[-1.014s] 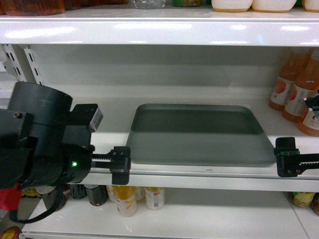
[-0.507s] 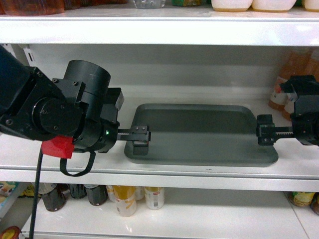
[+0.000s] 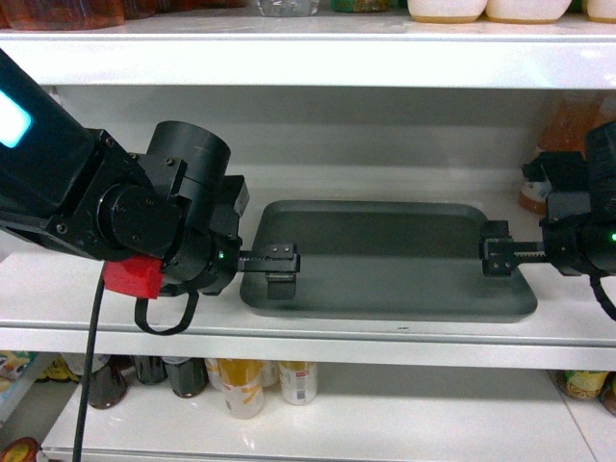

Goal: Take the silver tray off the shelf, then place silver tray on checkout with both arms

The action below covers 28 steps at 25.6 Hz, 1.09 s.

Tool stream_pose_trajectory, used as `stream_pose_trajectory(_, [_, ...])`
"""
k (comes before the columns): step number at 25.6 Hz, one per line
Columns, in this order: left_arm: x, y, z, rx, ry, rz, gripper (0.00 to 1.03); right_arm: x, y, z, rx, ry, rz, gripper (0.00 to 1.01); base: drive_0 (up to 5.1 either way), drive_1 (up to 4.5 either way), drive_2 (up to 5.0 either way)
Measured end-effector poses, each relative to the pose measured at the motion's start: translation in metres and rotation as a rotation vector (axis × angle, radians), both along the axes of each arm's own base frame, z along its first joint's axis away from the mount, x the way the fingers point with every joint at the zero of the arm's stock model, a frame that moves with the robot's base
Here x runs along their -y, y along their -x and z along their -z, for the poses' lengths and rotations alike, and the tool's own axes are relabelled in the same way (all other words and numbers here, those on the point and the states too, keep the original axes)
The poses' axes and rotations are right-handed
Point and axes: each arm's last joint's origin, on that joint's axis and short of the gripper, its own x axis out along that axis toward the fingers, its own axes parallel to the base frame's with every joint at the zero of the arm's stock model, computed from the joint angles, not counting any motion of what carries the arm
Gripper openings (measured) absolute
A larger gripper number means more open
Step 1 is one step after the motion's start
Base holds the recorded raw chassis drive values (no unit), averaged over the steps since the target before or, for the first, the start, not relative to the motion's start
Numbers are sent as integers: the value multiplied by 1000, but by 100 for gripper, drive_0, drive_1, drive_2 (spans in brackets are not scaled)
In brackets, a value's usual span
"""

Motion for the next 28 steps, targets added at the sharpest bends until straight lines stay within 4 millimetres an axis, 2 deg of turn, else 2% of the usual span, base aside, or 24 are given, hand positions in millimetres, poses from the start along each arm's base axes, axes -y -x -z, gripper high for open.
stream_pose_trajectory(10, [2,-6,3,-28,5,-14,98,-3,-19,3,-19,-3,9,98,0,0,0])
stream_pose_trajectory(20, [3,-12,4,-67,36,-41,98,-3,-52,13,-111,4,27,98,0,0,0])
stream_pose_trajectory(26, [2,-14,3,-97,30,-48,98,0,-54,15,-152,30,45,98,0,0,0])
stream_pose_trajectory(27, [2,-14,3,-96,26,-47,97,1,-55,16,-163,21,47,98,0,0,0])
stream_pose_trajectory(28, [2,-14,4,-101,12,-53,87,1,-55,16,-166,17,49,93,0,0,0])
